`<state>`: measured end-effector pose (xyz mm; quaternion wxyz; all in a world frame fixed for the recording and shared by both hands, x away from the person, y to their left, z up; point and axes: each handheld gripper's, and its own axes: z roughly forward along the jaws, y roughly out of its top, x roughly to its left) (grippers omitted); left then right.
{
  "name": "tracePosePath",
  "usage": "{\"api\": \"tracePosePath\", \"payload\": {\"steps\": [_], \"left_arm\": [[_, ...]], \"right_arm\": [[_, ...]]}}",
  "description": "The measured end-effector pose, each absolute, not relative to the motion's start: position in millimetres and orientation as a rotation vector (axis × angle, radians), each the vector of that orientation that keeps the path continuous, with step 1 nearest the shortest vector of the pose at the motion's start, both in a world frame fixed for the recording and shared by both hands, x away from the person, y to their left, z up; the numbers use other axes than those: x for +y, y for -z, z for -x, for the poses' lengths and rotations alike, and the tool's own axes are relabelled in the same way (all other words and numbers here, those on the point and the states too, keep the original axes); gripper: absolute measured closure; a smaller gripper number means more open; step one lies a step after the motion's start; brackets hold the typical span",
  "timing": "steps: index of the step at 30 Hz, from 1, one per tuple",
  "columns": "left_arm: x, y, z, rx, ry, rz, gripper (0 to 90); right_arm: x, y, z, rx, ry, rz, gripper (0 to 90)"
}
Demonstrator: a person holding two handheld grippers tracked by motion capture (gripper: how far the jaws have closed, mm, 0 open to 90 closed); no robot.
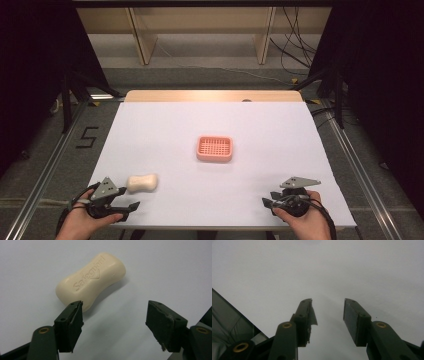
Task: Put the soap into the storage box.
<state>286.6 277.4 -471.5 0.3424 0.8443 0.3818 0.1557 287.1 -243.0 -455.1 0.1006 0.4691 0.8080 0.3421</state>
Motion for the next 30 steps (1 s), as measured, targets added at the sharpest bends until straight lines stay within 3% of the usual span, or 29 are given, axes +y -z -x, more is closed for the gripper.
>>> {"api": "tracePosePath", "payload": {"steps": [7, 14, 23, 30], "left_arm": [[283.5, 457.3, -297.4, 0.889, -0.362, -2.288, 27.9], [292.7, 441.7, -317.0, 0.894, -0.369, -2.326, 28.2], [291.1, 428.8, -340.6, 0.877, -0.286, -2.453, 28.2], [283.7, 434.3, -352.1, 0.724, -0.275, -2.527, 29.4]], "right_arm": [[-241.4, 455.0, -287.6, 2.392, -0.997, -1.385, 54.5], [-237.4, 455.6, -287.9, 2.451, -1.035, -1.302, 53.1], [-231.5, 453.6, -284.4, 2.429, -0.961, -1.381, 51.9], [-234.6, 456.6, -279.4, 2.42, -0.952, -1.372, 51.7]]}}
